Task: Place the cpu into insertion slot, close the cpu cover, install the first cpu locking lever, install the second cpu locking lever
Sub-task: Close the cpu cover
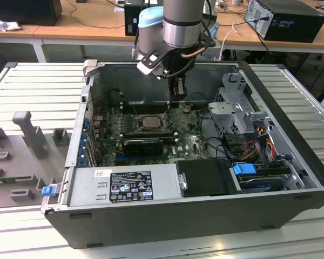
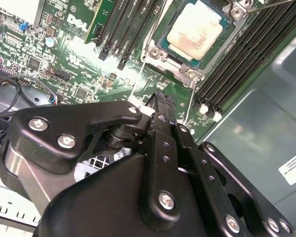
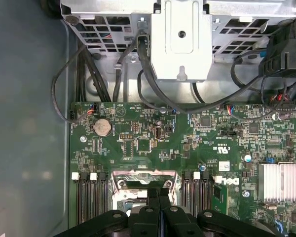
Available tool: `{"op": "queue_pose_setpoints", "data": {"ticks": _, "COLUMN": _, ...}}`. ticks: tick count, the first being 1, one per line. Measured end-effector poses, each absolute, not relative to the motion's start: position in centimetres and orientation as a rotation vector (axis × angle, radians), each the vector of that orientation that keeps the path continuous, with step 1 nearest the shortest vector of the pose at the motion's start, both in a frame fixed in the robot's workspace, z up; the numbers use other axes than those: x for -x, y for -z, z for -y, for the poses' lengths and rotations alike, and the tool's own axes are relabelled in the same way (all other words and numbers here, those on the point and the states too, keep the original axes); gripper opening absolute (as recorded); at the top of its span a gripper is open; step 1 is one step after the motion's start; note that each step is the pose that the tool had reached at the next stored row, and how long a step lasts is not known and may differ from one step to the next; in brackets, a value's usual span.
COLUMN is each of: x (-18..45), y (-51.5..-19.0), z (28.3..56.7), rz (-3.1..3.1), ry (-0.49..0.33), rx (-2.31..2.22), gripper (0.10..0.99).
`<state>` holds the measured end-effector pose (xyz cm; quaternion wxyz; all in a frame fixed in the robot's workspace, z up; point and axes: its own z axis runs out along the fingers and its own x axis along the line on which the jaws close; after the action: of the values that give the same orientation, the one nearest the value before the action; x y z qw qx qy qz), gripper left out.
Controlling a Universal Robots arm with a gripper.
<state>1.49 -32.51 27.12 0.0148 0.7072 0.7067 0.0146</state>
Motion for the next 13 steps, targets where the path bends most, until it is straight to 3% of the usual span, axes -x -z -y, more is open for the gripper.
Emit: {"op": "queue_pose_setpoints", "data": {"ticks": 13, "x": -2.24, "y": -27.12, "z": 32.51, "rz": -2.199, "ry": -0.046, "rx": -2.201, "gripper": 0.106}}
